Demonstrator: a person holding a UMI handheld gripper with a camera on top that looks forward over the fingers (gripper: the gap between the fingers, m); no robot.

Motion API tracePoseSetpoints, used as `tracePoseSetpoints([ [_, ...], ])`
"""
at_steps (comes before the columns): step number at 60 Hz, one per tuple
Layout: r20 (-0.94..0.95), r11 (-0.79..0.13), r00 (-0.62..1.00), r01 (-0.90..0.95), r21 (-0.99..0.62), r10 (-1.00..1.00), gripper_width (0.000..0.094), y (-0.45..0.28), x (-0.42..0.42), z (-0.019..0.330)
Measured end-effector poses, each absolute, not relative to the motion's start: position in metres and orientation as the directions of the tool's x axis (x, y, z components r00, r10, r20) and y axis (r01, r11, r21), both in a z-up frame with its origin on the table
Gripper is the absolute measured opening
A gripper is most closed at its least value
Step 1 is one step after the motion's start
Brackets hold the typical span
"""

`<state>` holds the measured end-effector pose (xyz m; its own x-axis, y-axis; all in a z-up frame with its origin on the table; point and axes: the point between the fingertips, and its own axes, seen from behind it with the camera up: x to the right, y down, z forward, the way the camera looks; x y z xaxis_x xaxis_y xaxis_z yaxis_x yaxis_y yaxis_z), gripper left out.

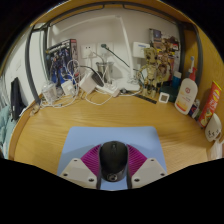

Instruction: Arrange mouse

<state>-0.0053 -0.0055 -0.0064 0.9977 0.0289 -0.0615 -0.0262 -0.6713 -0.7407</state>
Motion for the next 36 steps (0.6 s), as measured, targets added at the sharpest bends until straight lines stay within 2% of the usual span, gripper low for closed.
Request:
tracePoseSetpoints([
  [10, -0.08, -0.696, 0.997, -0.044, -0.717, 0.02, 0.0471, -0.008, -0.006, -0.008],
  [13, -0.081, -0.713, 0.997, -0.05, -0.699, 0.01, 0.0636, -0.011, -0.004, -0.006],
  [16, -0.073, -0.712, 0.997, -0.053, -0.701, -0.002, 0.0749, -0.011, -0.001, 0.006],
  [17, -0.07, -0.706, 0.998, -0.051, -0.706, -0.003, 0.0728, -0.009, 0.0, 0.013],
  [19, -0.061, -0.692, 0.998, -0.049, -0.72, -0.007, 0.0788, -0.008, 0.002, 0.028],
  [22, -0.059, -0.67, 0.998, -0.05, -0.74, -0.01, 0.0806, -0.004, 0.005, 0.055],
  [36, -0.092, -0.55, 0.996, -0.079, -0.831, -0.004, 0.0802, 0.004, -0.003, 0.204],
])
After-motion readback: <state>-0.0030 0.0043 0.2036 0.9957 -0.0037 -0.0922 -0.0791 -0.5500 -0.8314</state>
